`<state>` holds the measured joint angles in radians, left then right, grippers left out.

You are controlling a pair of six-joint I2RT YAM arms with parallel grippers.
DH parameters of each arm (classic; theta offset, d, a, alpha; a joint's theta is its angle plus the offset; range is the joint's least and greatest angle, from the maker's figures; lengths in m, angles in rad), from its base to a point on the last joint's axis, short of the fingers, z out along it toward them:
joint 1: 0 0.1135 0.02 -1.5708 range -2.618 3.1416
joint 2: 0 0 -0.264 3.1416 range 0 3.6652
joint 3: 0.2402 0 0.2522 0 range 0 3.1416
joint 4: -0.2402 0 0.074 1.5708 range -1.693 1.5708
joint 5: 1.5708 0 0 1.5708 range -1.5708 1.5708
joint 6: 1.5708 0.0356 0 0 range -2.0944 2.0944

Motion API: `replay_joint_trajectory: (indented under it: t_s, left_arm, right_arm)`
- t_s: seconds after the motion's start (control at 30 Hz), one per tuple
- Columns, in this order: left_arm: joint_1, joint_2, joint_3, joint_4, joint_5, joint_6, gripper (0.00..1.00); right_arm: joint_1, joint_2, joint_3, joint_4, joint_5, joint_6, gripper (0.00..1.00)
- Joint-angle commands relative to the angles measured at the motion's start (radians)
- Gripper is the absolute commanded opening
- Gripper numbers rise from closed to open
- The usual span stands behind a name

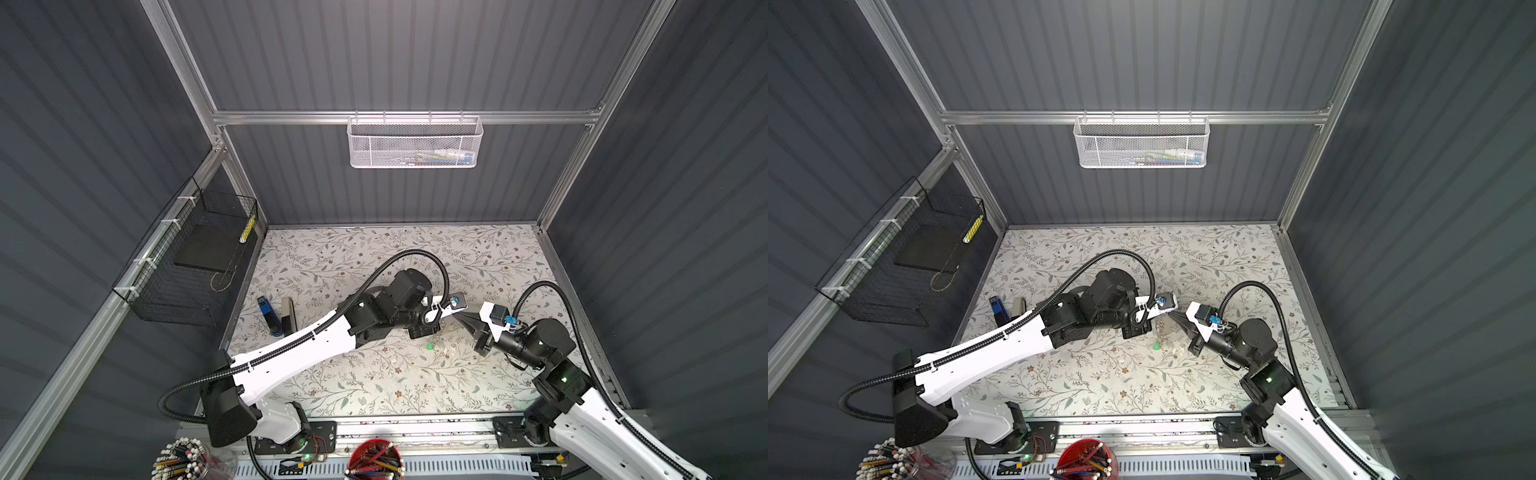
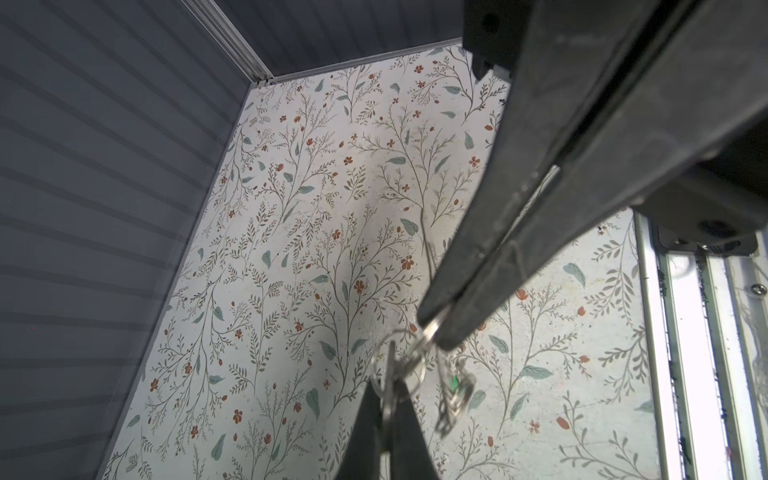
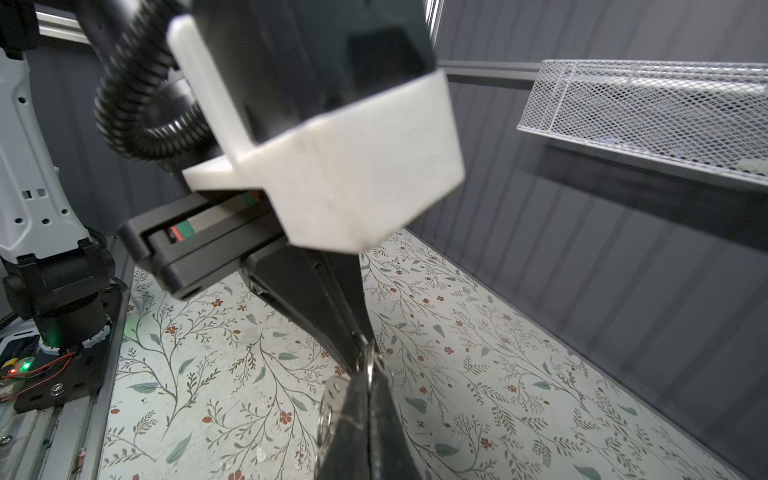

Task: Put the keys on the keyring

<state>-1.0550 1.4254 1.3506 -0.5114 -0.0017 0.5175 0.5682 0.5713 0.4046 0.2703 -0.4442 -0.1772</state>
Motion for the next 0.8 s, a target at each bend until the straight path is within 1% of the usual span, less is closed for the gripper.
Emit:
replay_joint_trajectory:
  t_s: [0.0, 0.03, 0.1, 0.27, 0.37, 0.43, 0.53, 0.6, 0.77]
  left_arm:
    - [-0.001, -0.006, 0.054, -0.063, -0.016, 0.042, 0.00]
    - [0.000, -0.007, 0.054, -0.069, -0.018, 0.045, 0.00]
    - [0.000, -0.004, 0.100, -0.077, -0.014, 0.048, 0.00]
    - [0.000, 0.013, 0.116, -0.082, 0.020, 0.032, 0.00]
    - [-0.001, 0.013, 0.112, -0.074, 0.031, 0.014, 0.00]
    - [-0.001, 0.009, 0.104, -0.065, 0.031, 0.001, 0.00]
    - [0.000, 0.008, 0.097, -0.057, 0.022, -0.009, 0.00]
    - [0.000, 0.020, 0.105, -0.068, 0.009, -0.017, 0.00]
    - [-0.001, 0.095, 0.172, -0.128, -0.042, -0.047, 0.00]
  right_arm:
    - [-0.002, -0.009, 0.040, -0.055, 0.036, -0.022, 0.04]
    - [-0.003, -0.008, 0.040, -0.060, 0.035, -0.017, 0.04]
    - [-0.003, 0.002, 0.041, -0.070, 0.033, -0.012, 0.08]
    - [-0.003, 0.018, 0.037, -0.069, 0.044, -0.001, 0.15]
    - [-0.003, 0.005, 0.015, -0.025, 0.072, 0.020, 0.25]
    - [-0.004, -0.012, 0.001, -0.001, 0.134, 0.030, 0.34]
    - [-0.008, -0.046, -0.011, 0.001, 0.227, 0.036, 0.45]
    - [-0.009, -0.071, -0.019, -0.008, 0.283, 0.046, 0.49]
    - [-0.009, -0.163, -0.052, -0.042, 0.455, 0.093, 0.54]
